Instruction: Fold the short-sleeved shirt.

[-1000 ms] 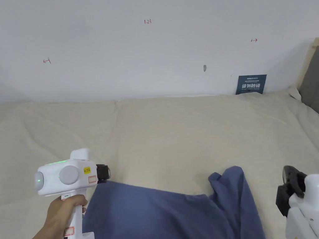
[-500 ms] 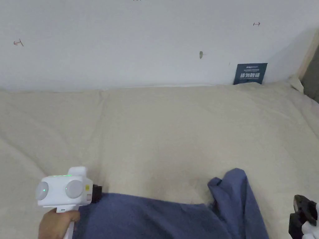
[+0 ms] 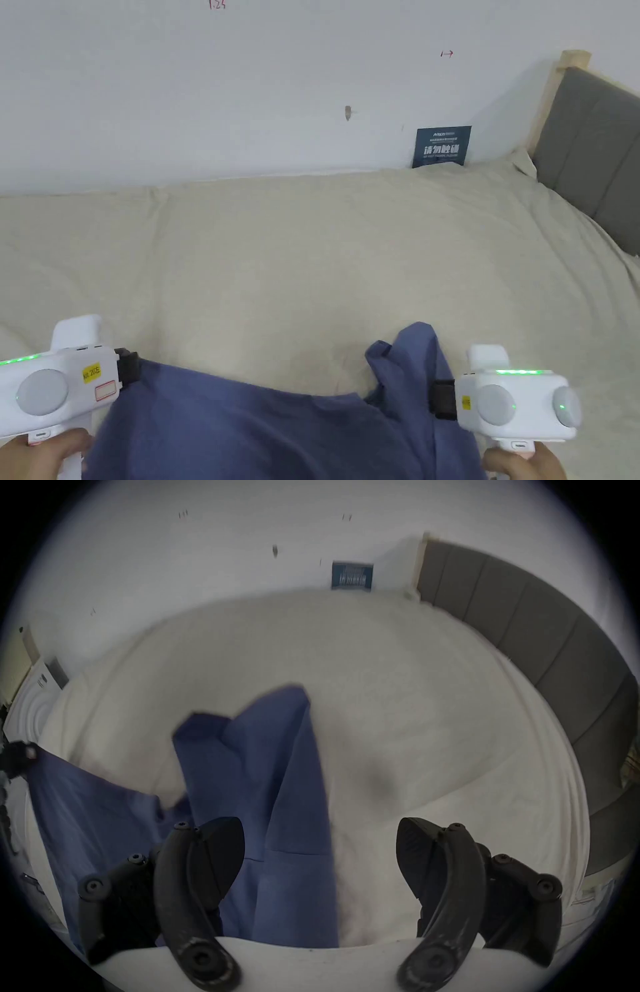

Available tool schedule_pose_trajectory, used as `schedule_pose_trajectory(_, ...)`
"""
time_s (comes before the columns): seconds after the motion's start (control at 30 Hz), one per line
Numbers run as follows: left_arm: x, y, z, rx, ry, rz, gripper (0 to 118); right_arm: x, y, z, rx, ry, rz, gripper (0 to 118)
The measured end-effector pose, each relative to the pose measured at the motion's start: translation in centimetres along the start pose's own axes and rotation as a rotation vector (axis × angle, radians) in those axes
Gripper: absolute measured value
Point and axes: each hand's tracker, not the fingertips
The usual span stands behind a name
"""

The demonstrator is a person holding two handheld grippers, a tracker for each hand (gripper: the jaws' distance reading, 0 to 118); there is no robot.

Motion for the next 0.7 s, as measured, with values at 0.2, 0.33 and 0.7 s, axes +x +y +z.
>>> schedule_pose_trajectory(0.2, 0.3, 0.1, 2.2, 0.017, -0.019, -0.008, 4, -1.7, -2.3, -2.1, -0.066, -0.022, 0.043, 32)
schedule_pose_trajectory(0.33, -0.4, -0.3, 3.0, 0.022, -0.021, 0.005, 4, -1.4, -2.8, 0.3, 0.026, -0.012, 0.044, 4)
schedule_pose_trajectory(0.7, -1.3, 1.6, 12.2, 0.182, -0.01, 0.05, 4, 1.0, 1.8, 16.7, 0.423, 0.109, 0.032, 4)
